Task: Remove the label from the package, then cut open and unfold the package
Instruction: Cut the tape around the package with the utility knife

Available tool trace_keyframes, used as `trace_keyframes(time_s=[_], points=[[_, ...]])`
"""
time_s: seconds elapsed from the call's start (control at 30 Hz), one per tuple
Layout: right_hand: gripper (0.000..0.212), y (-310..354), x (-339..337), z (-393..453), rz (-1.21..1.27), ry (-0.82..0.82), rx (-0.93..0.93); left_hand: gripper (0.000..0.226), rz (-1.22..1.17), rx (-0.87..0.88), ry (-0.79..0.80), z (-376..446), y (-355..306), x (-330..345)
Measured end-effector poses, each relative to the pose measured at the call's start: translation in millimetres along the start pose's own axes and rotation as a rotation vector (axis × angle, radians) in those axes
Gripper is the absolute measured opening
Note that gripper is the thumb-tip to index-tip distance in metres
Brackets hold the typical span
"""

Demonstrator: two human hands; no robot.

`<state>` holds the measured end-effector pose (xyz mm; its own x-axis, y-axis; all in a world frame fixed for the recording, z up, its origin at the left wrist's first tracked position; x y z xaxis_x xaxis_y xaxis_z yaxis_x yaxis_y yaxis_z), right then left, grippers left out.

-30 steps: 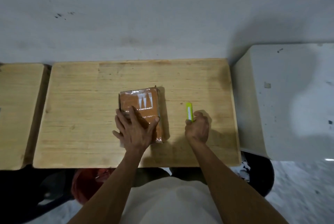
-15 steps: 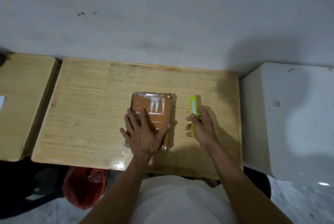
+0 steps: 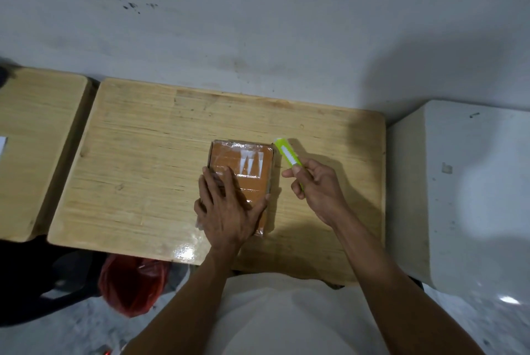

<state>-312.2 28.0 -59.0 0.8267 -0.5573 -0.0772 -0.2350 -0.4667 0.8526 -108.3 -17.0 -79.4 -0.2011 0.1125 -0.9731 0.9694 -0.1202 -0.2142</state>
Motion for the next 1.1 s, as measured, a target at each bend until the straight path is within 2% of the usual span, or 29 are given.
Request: trace_keyframes(time_s=[0.17, 0.27, 0.43, 0.53, 0.63, 0.9, 1.1], points=[[0.014, 9, 1, 9, -0.034, -0.007, -0.027, 0.107, 0.018, -0.003, -0.022, 0, 0, -1], [0.015, 16, 2, 18, -0.15, -0.001, -0.097, 0.107, 0.017, -0.003, -0.02, 0, 0, 0], [0.033, 36, 29, 33, -0.638, 0.18, -0.383, 0.108, 0.008, -0.003, 0.004, 0, 2, 2], [0.039, 55, 51, 41, -0.743, 0.254, -0.583, 0.109, 0.006, -0.011, 0.01, 0, 1, 1], [0.031, 68, 71, 50, -0.862, 0.329, -0.68, 0.11, 0.002, -0.025, 0.006, 0, 1, 0], [0.025, 80, 104, 56, -1.084, 0.46, -0.775, 0.111, -0.002, -0.027, 0.012, 1, 1, 0], [0.028, 74, 112, 56, -1.148, 0.452, -0.783, 0.111, -0.006, -0.026, 0.006, 1, 2, 0]])
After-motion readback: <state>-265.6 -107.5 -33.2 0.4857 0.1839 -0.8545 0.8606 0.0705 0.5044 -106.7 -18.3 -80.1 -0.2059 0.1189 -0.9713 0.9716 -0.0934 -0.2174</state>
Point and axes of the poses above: each hand's wrist, its own z-axis towards the middle knuckle, its own x-axis out of the palm, y = z × x, the point moved 7 cm from there along z, towards the middle knuckle, and after that the axes turned 8 degrees about -y, right-handed, at the moved point
